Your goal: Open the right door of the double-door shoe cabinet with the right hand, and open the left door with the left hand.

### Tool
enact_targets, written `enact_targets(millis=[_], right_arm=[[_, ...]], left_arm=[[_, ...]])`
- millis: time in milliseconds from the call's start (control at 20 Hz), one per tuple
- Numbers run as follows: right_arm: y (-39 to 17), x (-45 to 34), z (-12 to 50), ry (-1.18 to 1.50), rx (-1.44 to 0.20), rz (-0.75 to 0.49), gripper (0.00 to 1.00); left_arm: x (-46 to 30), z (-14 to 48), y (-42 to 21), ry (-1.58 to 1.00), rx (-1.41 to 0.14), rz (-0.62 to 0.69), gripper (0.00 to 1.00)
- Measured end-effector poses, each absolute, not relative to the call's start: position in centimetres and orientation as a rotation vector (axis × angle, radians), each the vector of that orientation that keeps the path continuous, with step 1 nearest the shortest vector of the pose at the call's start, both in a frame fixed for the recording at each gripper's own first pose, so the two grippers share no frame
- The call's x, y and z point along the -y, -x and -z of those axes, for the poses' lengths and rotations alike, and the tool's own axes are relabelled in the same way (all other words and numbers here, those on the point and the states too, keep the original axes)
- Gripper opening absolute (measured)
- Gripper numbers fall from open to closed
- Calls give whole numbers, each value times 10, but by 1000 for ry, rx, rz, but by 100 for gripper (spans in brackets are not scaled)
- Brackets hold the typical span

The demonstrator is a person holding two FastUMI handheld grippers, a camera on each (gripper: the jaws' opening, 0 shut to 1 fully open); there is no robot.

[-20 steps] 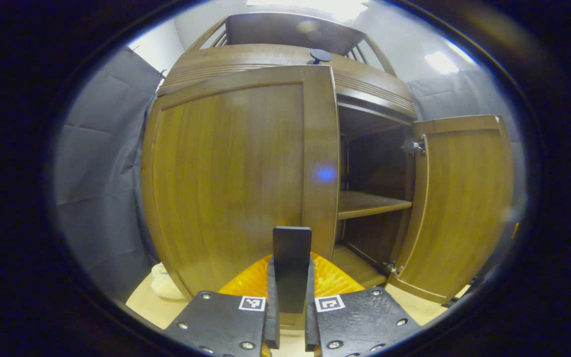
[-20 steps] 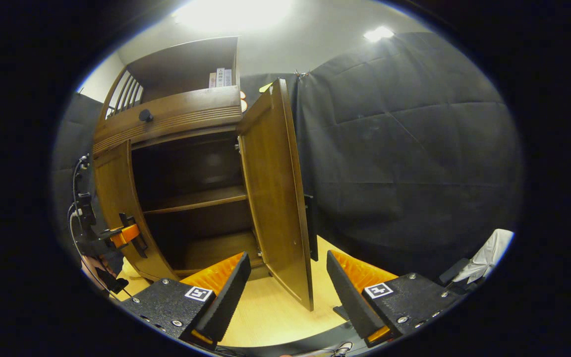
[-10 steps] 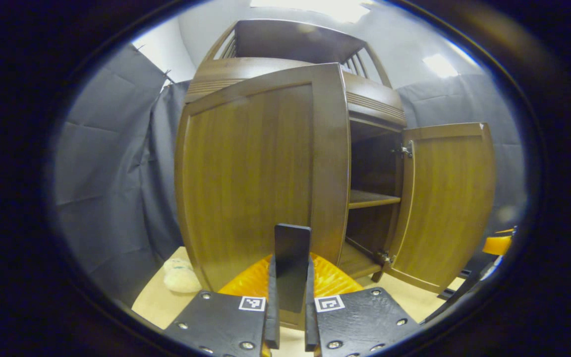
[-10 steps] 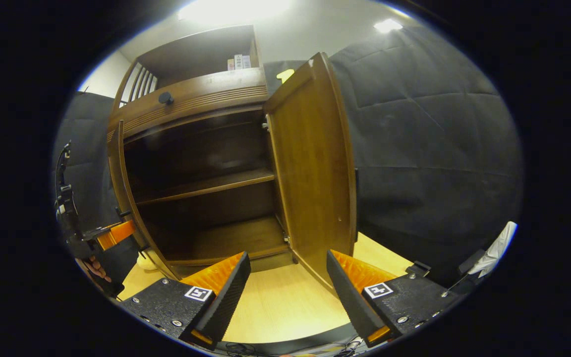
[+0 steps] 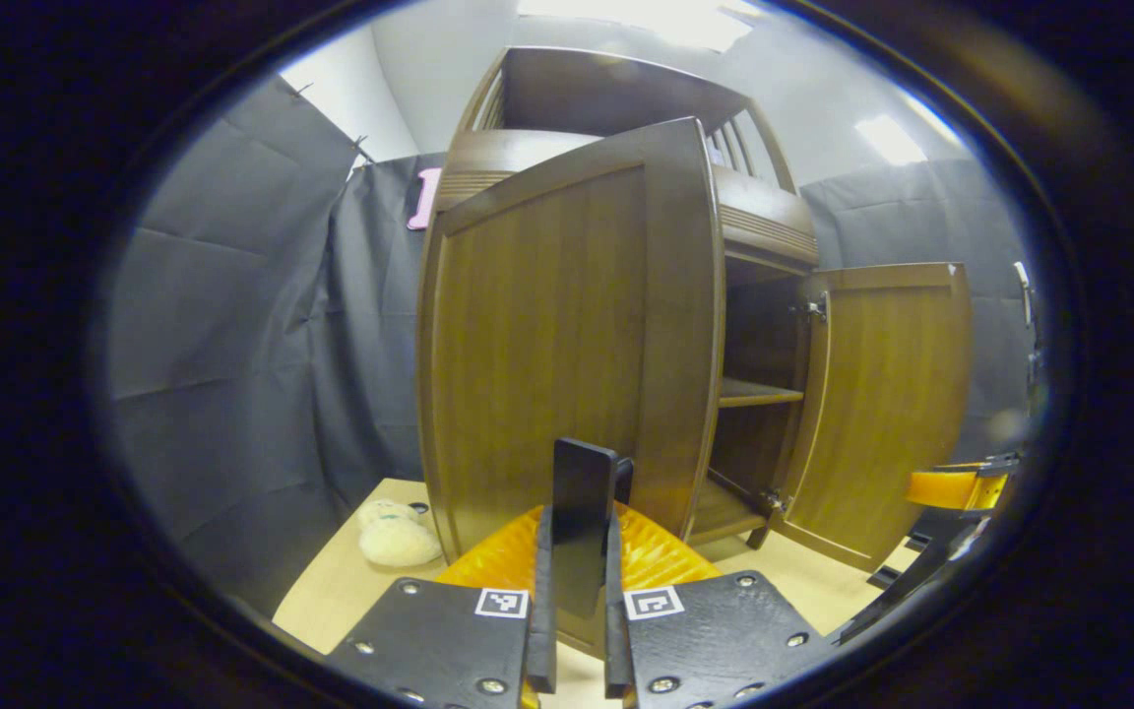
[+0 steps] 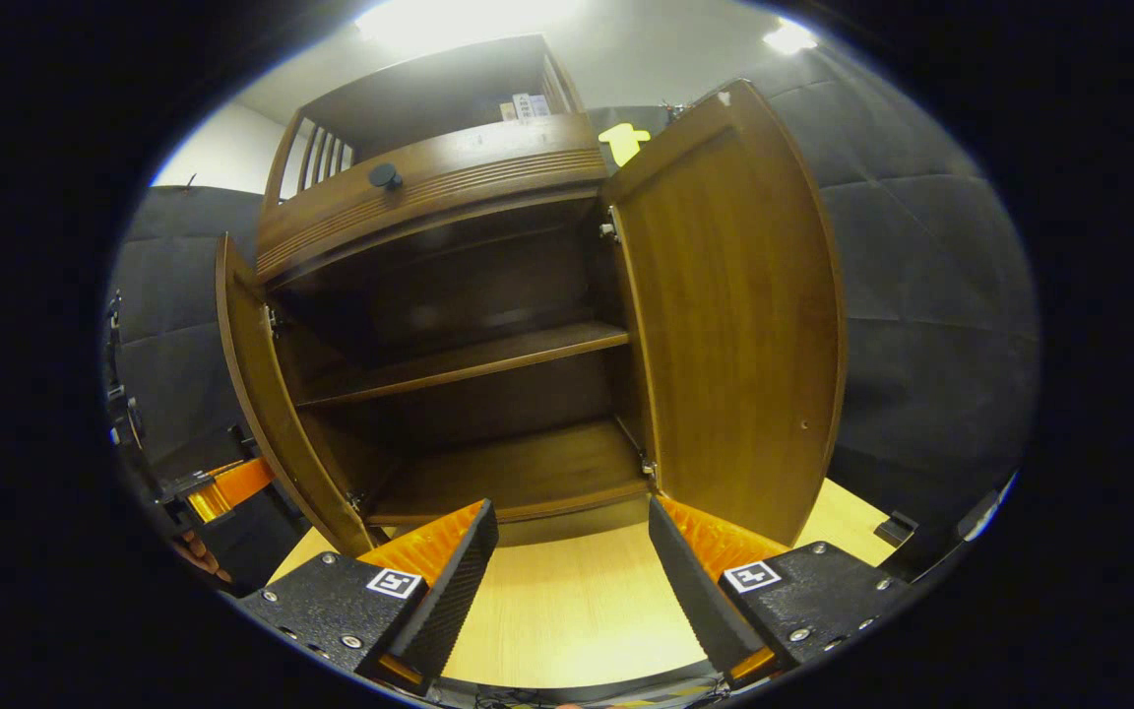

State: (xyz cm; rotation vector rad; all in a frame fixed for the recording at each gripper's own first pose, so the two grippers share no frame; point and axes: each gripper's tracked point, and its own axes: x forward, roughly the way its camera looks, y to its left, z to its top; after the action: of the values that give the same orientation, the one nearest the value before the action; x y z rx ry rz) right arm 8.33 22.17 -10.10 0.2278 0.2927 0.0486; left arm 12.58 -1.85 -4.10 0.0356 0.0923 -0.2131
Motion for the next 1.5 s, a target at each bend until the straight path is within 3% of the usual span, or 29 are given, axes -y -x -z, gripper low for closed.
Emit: enact_targets(millis=[50, 100, 200, 250, 350, 900, 1150, 1200, 1250, 1450, 1500], right_arm=[[-84, -226, 101, -228, -296, -58, 95], [-84, -230, 102, -230, -299, -67, 92], [-85, -234, 101, -231, -297, -76, 91], [-86, -235, 99, -230, -295, -77, 95], [-87, -236, 98, -230, -290, -80, 95], [-87, -233, 94, -188, -287, -69, 91], [-87, -229, 89, -149, -302, -64, 95], [-87, -229, 90, -135, -310, -63, 91], [-87, -229, 89, -127, -319, -63, 95], [-88, -225, 82, -127, -322, -69, 91], [-87, -225, 80, -119, -321, -67, 95]], left_arm=[[13, 40, -123, -27, -87, 212, 21], [7, 40, -119, -20, -84, 210, 28], [-4, 39, -115, -15, -79, 204, 27], [-9, 37, -112, -15, -73, 198, 21], [-23, 37, -109, -10, -70, 173, 17], [-143, 36, -92, 32, -38, 30, 25], [-165, 36, -96, 11, -59, 93, 26], [-168, 36, -95, 14, -60, 100, 26], [-168, 36, -96, 23, -61, 105, 23], [-177, 42, -83, 46, -82, 70, 14], [-179, 45, -75, 55, -92, 56, 12]])
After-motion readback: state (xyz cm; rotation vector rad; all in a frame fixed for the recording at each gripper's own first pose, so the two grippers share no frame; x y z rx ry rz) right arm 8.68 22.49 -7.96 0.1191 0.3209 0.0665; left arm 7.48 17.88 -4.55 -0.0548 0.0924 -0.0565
